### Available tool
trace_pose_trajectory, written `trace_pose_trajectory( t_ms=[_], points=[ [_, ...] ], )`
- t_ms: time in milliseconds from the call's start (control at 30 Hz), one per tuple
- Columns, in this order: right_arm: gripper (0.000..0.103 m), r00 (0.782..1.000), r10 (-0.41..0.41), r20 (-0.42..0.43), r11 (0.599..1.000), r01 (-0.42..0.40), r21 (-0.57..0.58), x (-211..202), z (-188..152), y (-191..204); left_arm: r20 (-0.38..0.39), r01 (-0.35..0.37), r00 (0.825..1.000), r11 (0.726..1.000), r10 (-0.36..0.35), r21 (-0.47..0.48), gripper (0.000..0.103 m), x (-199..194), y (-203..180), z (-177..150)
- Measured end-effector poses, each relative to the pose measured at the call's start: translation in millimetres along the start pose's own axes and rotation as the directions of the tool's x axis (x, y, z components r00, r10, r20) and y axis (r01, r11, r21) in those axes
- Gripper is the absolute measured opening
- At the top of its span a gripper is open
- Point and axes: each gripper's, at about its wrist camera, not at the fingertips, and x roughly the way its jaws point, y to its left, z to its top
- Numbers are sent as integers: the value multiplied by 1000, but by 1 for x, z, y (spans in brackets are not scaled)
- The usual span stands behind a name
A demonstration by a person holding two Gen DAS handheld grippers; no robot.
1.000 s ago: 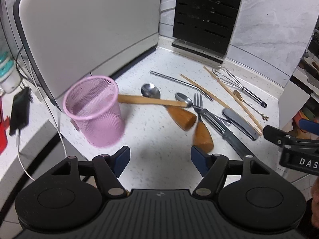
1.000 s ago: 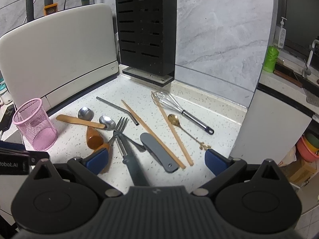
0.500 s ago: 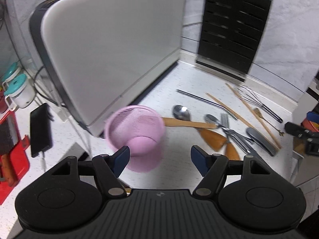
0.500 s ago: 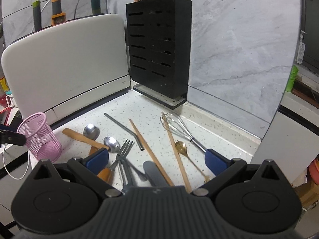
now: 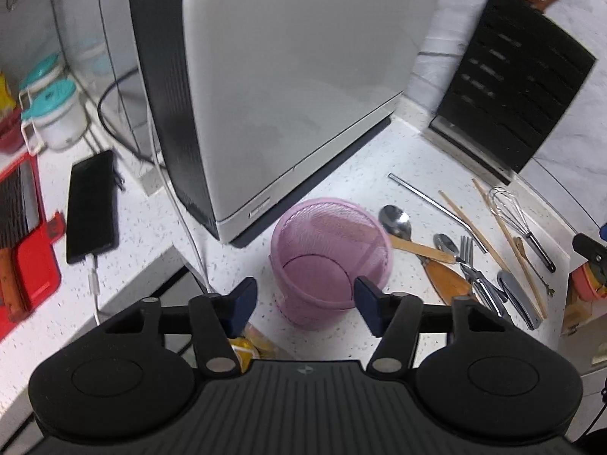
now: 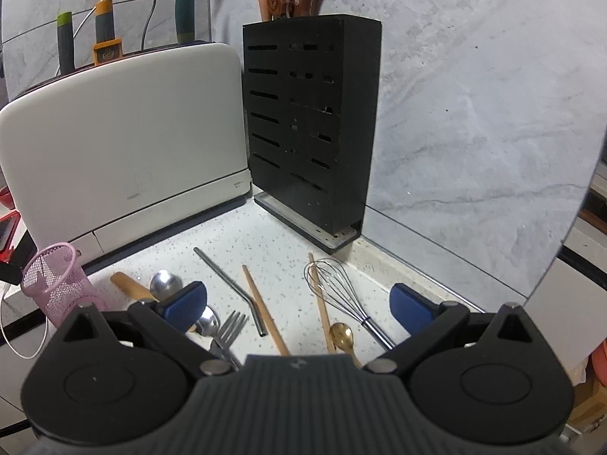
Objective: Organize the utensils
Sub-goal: 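Move the right tool toward the wire whisk while the left tool hovers over the pink cup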
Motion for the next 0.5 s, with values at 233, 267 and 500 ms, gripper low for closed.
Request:
trace_pose_trajectory(
  t_ms=[233,267,500],
  points=[
    [100,1000,23,-17,1000,-23,4,11,-3,0,-51,2,999,997,-6,-72,51,25,10,6],
    [100,1000,23,-18,1000,-22,3,13,-3,0,-56,2,998,997,-6,-73,45,27,10,6],
    [100,999,24,-42,999,-23,25,25,-4,-6,-95,-30,995,998,25,-49,18,34,-1,15]
  ],
)
